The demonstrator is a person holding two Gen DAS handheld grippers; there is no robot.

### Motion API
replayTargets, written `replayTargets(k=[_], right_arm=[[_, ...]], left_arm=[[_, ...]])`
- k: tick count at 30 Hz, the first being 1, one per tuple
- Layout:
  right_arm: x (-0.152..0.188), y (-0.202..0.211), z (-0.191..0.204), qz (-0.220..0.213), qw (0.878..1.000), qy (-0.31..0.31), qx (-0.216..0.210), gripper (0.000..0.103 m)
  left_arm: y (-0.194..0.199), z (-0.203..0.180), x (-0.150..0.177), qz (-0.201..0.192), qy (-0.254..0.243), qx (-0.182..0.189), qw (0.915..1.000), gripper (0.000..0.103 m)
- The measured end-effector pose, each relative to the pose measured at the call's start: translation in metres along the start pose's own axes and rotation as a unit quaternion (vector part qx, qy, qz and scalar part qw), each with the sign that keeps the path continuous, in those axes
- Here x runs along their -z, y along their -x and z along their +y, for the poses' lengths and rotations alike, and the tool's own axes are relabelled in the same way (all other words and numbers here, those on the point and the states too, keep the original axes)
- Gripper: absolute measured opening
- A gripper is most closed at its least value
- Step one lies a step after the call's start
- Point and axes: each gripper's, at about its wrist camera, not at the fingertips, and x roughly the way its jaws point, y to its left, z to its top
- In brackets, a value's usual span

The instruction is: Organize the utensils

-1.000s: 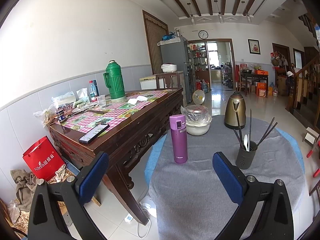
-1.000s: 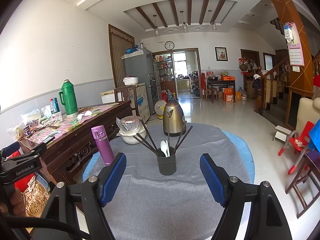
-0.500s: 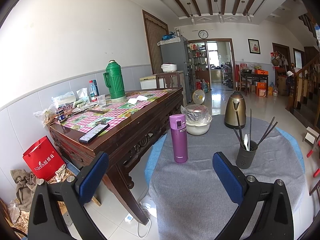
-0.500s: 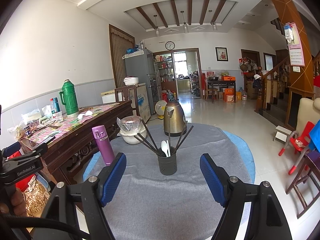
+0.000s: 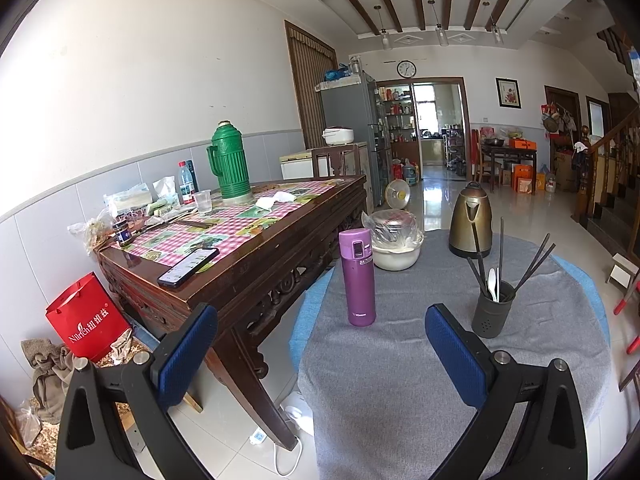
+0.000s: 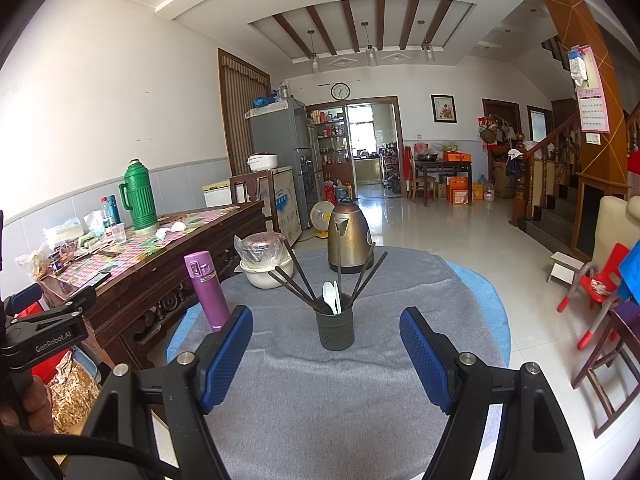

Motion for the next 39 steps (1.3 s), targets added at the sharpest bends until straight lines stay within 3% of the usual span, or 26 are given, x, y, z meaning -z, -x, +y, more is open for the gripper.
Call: replayTargets(k=[30, 39], right_arm=[[-0.009, -0.006, 0.003, -0.002, 1.0, 0.007, 0.001, 0.079], [-0.016, -0.021, -0.008, 0.004, 1.0, 0.007, 0.002, 0.079]], left_arm=[[0.0, -0.01, -0.008, -0.008, -0.007, 0.001, 0.9999, 0.103], [-0.013, -0.028, -0.016, 0.002, -0.014, 0.002, 0.9999, 0.103]])
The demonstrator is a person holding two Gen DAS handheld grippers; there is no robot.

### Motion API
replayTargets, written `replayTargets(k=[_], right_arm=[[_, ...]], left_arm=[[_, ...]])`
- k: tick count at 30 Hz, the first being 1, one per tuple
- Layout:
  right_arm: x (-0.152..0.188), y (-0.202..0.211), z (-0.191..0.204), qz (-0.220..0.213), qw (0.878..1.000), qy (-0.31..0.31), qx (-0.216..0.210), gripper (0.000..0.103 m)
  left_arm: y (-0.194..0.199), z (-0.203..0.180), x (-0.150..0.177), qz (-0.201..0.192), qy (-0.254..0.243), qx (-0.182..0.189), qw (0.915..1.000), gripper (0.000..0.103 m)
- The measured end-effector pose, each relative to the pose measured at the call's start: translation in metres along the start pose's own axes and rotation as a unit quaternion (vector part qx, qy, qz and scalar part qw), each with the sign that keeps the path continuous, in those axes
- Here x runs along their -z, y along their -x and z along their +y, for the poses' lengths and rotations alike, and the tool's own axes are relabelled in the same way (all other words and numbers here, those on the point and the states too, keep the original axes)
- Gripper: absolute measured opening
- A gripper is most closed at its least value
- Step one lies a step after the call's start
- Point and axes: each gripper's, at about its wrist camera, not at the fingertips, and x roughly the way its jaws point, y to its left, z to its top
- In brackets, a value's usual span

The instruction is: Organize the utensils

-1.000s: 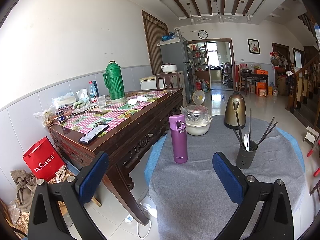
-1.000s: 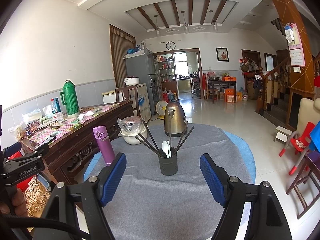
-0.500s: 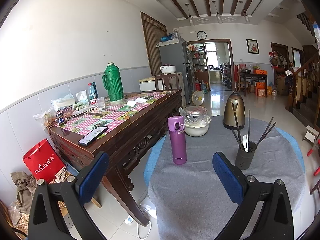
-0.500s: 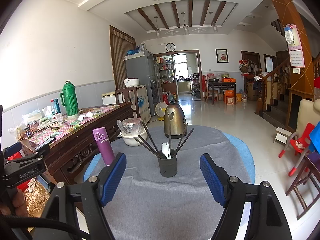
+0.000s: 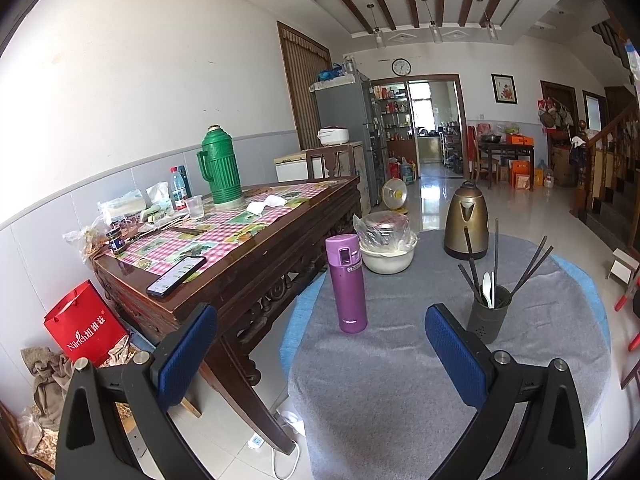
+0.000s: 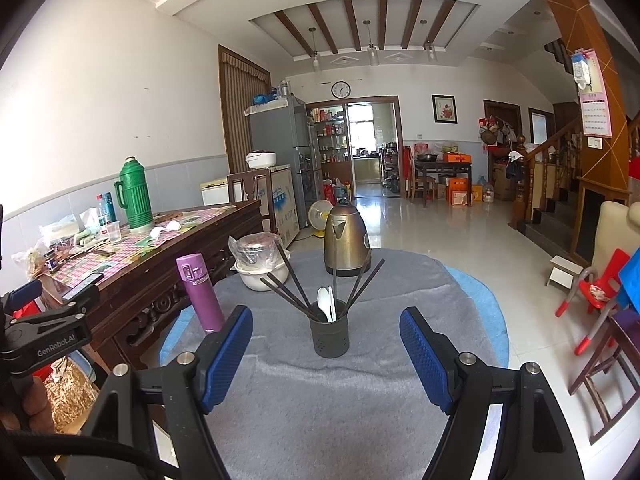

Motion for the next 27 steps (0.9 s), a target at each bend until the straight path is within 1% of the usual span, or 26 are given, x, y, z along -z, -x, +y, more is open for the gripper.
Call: replayTargets(k=[14, 24, 27], right_arm=[[-0.014, -0.021, -0.02, 0.004, 1.0, -0.012, -0.006, 0.079], [-0.021, -0.045, -0.031, 0.019, 1.0, -0.013, -0.014, 0.079], [-0.022, -0.057, -0.036, 0.025, 0.999, -0.019, -0.015, 0.079]], left_arm=[[-0.014, -0.025, -0.019, 0.002, 0.0, 0.002, 1.0, 0.103], [-0.029, -0.045, -0.026, 0.017, -0.004, 0.0, 0.9999, 0.103], [-0.04, -0.05, -0.026, 0.022, -0.006, 0.0, 0.9997, 0.103]])
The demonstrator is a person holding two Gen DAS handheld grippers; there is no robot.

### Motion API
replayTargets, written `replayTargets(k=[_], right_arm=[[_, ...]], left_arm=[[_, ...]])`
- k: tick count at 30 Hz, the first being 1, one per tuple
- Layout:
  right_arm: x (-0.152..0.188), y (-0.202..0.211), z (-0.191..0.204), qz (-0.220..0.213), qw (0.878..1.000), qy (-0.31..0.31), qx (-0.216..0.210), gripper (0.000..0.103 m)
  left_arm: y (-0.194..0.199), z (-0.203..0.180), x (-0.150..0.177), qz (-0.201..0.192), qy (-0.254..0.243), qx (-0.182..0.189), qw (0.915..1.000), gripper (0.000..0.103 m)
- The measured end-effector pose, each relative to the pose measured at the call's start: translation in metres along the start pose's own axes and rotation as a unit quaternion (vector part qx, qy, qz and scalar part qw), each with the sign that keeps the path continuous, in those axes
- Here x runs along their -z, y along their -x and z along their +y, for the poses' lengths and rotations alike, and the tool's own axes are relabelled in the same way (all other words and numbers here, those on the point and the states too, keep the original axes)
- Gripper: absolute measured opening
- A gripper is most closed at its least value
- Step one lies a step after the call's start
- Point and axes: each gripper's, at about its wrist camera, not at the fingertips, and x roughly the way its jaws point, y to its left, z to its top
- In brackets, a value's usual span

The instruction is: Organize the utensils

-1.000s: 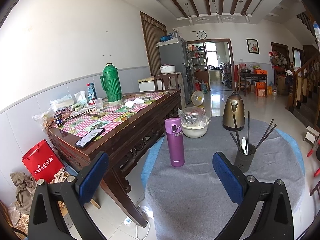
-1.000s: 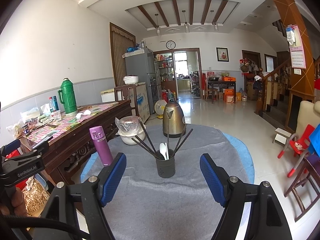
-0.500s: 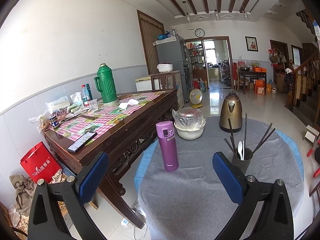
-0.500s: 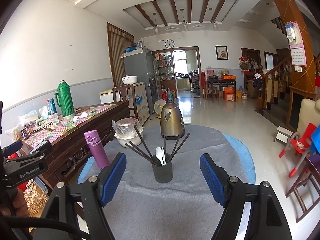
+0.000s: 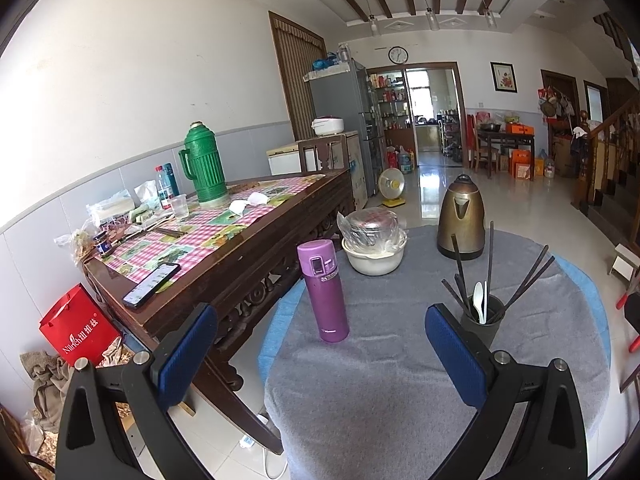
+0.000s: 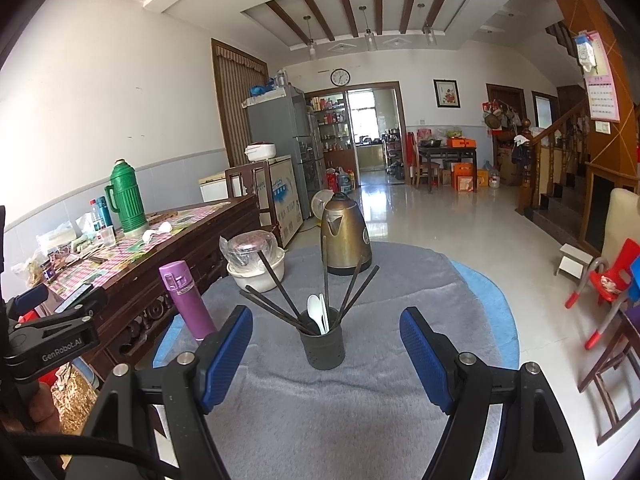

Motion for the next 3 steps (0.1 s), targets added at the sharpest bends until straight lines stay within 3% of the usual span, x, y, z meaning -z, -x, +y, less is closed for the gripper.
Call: replayTargets(k=[3], right_arm=[[0.004, -0.017, -0.012, 0.012, 1.0, -0.007, 0.008, 0.079]], left_arm=[[-0.025, -0.007, 0.003, 0.015, 0.008, 0.02, 0.9997, 0.103]])
